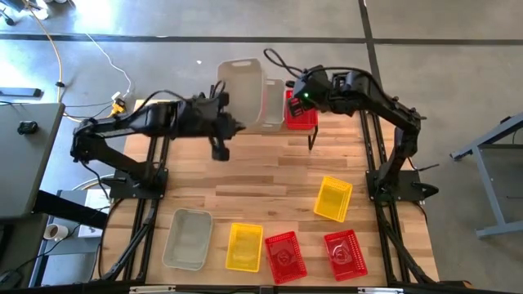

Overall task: Stack baskets on shelf by color
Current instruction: Stack the top gray bin on top of the gray bin on the shelf

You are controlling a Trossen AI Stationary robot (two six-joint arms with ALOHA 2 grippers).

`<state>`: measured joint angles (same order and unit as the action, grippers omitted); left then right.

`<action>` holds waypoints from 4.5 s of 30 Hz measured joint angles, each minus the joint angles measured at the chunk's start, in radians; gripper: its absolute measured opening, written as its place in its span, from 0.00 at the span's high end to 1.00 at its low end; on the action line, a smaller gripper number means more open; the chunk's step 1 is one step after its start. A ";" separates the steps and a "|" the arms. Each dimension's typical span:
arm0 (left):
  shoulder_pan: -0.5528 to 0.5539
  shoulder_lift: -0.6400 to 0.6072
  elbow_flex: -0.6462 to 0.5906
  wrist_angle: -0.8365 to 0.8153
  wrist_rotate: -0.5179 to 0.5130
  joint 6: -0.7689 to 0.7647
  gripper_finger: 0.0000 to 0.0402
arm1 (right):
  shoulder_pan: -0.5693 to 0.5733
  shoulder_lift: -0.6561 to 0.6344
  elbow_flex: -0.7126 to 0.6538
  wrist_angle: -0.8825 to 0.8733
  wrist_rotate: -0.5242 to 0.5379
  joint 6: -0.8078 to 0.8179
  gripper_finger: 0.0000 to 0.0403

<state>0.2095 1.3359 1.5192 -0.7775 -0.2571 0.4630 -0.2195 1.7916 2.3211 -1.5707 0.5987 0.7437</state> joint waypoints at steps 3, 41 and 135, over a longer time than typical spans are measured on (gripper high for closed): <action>0.070 0.010 -0.001 0.047 0.057 0.050 1.00 | -0.022 0.000 0.000 0.000 -0.001 -0.007 0.76; 0.276 0.346 0.217 -0.063 0.329 0.014 1.00 | -0.114 0.000 0.000 0.000 -0.058 -0.094 0.76; 0.260 0.431 0.217 -0.036 0.187 0.072 0.74 | -0.114 0.001 0.000 0.000 -0.079 -0.069 0.76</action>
<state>0.4690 1.7668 1.7359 -0.8135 -0.0700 0.5354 -0.3330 1.7924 2.3211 -1.5711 0.5194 0.6750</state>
